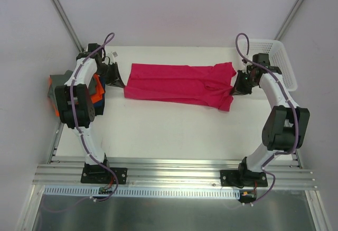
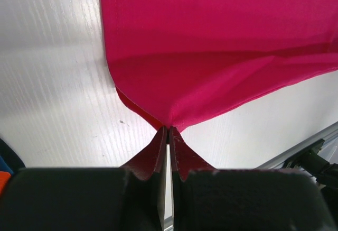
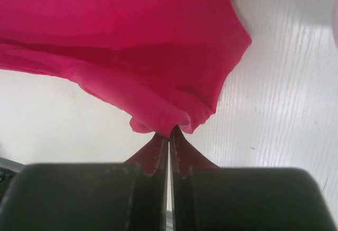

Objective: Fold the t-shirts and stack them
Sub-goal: Fold the other side of the tshirt into a rectangle

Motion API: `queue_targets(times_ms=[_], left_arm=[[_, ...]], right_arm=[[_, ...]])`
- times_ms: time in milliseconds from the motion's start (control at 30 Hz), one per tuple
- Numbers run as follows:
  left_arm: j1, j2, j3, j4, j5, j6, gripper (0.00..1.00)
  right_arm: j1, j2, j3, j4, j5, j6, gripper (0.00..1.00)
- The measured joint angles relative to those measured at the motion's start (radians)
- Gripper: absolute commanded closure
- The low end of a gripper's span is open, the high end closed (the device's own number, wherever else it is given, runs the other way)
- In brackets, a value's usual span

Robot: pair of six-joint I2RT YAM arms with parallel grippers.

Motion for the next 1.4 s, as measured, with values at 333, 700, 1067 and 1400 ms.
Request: queue_targets(times_ms=[333, 700, 1067, 1400], left_arm=[[-0.011, 0.08, 0.113, -0.005, -0.015, 0.015, 1.0], [-0.059, 0.198, 0.268, -0.004, -0.054, 0.033, 1.0], [-0.07, 0.353, 0.468, 0.008, -0.063, 0.033, 1.0], [-0.079, 0.38, 0.496, 0.02, -0.131, 0.034, 1.0]], right_arm=[[0.001, 0.136, 0.126, 0.004, 0.023, -0.019, 1.0], [0.024, 0.29, 0.329, 0.005, 0.074, -0.051, 1.0], [0.079, 0.357, 0.414, -0.011, 0.152, -0.12, 1.0], [0.081, 0.492, 0.566, -0.014, 0.174, -0.127, 1.0]])
